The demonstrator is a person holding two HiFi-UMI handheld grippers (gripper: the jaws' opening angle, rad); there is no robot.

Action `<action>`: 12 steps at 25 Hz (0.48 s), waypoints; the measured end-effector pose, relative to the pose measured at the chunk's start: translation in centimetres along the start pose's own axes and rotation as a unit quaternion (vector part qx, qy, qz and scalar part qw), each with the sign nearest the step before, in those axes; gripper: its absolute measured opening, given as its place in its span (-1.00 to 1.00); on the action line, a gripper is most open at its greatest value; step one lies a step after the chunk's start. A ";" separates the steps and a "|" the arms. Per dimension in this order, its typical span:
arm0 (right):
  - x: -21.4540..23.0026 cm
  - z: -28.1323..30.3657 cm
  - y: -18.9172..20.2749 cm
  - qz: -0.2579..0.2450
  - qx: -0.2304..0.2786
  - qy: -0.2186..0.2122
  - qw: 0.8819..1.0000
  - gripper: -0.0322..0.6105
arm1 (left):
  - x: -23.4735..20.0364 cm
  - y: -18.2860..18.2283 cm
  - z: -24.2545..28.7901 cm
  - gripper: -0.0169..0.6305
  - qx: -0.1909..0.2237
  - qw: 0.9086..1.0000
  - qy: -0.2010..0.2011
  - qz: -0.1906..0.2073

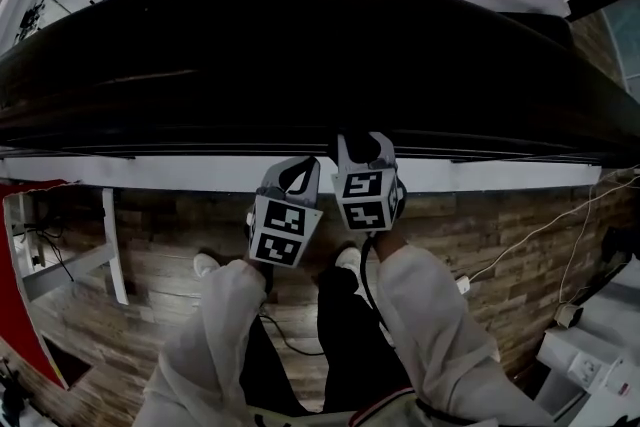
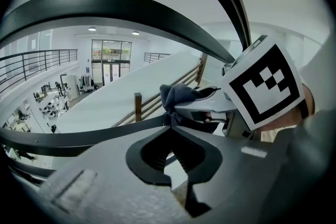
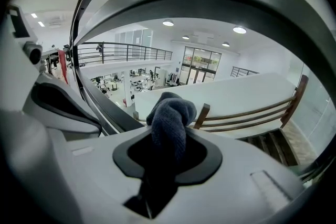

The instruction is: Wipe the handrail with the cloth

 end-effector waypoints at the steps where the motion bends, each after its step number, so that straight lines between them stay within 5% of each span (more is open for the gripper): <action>1: 0.7 -0.2 0.4 -0.001 0.001 0.002 1.000 -0.61 | 0.7 -0.1 0.5 -0.94 0.000 1.000 0.003 0.002; 12: 9.1 -2.8 3.9 0.025 0.002 0.026 0.999 -0.61 | 8.3 -2.3 5.1 -0.94 -0.010 0.999 0.030 0.031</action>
Point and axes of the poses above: the fingertips, and each gripper's own axes: z forward along the fingers, x to its right, y out of its underside, the point moved 8 cm from there along -z, backward along the fingers
